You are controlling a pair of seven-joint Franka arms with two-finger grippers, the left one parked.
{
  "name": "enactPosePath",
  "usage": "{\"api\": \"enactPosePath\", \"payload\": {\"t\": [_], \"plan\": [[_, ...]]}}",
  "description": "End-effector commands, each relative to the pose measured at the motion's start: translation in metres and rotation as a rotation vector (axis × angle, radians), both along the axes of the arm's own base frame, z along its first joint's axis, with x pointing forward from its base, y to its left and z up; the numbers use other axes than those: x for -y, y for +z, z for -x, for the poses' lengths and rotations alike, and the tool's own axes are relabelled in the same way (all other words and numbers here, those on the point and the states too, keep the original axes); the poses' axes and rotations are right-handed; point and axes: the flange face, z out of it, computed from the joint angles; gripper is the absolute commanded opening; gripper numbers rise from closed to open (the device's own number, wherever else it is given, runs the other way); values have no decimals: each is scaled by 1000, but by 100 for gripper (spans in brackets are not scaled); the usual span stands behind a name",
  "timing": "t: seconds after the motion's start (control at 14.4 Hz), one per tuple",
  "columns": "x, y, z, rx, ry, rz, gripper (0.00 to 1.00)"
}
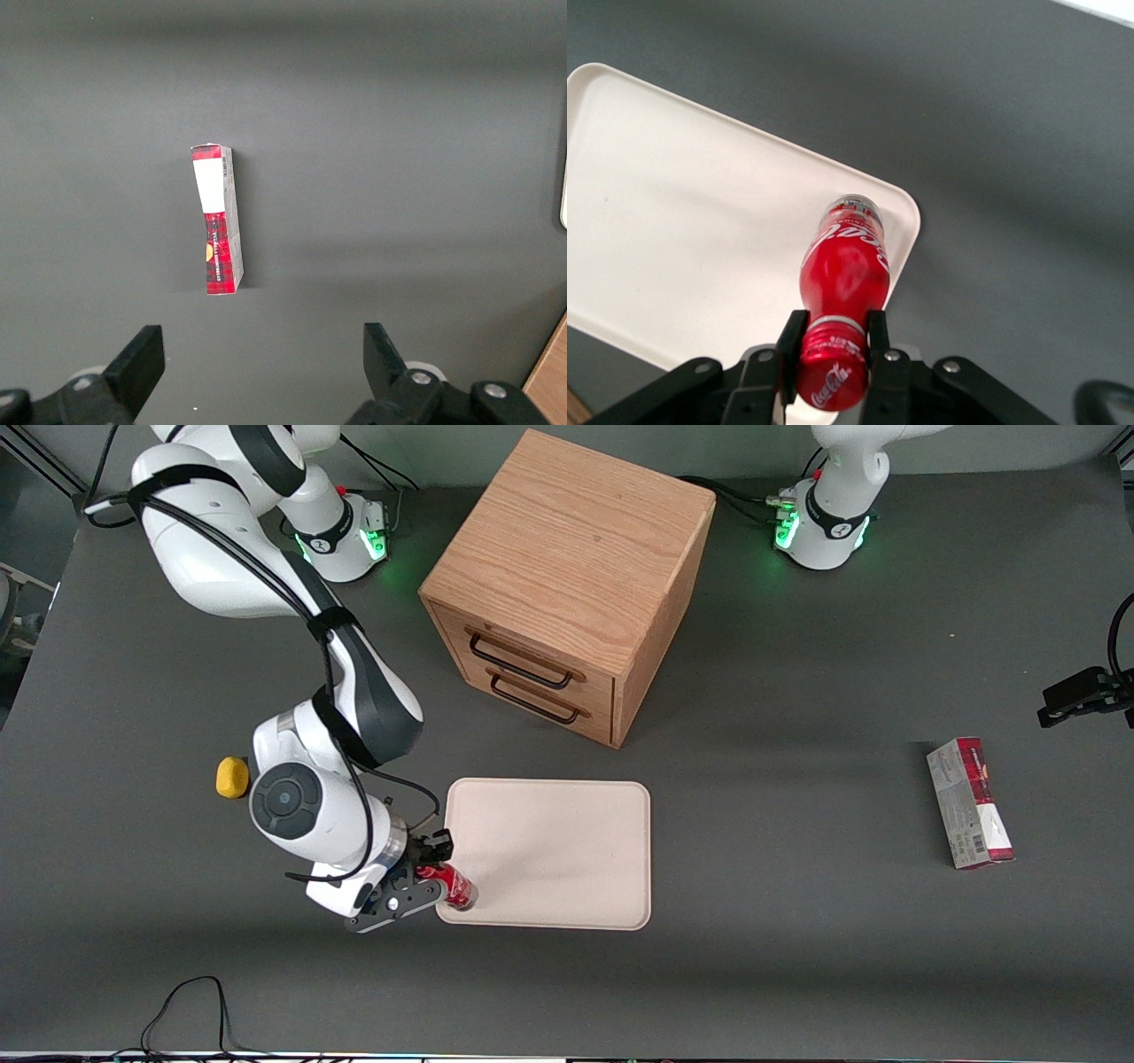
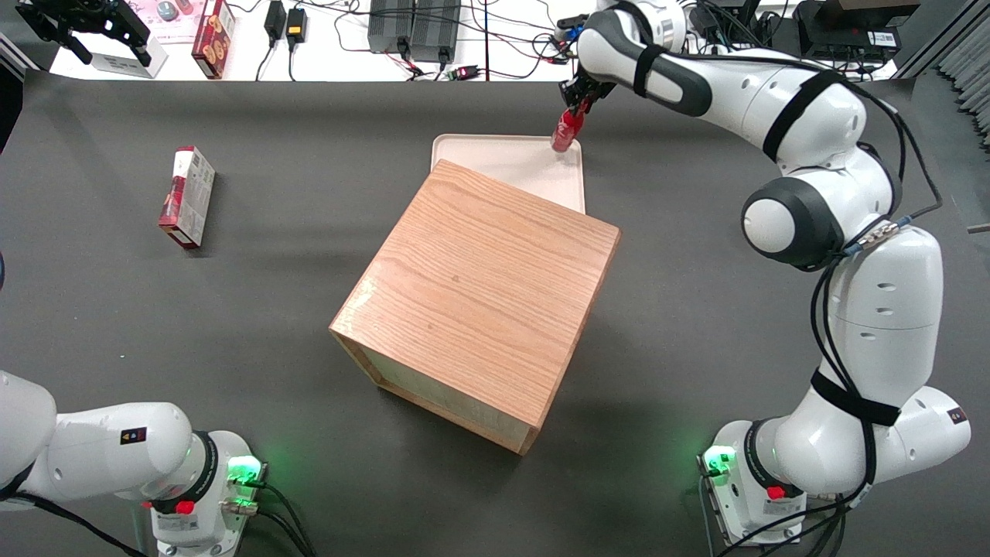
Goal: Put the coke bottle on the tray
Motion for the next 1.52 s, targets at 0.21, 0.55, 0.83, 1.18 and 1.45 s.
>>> {"api": "enactPosePath", "payload": {"t": [0.21,0.55,0.83,1.18,1.45], "plan": [[-7,-16,-2,35,-57,-15,64],[-4,-5,-3,47,-76,-22,100],[9,77,6,110,-100,-36,100],[120,172,81,-26,-239,10,100],[202,205,160,-50,-307,37,100]]}}
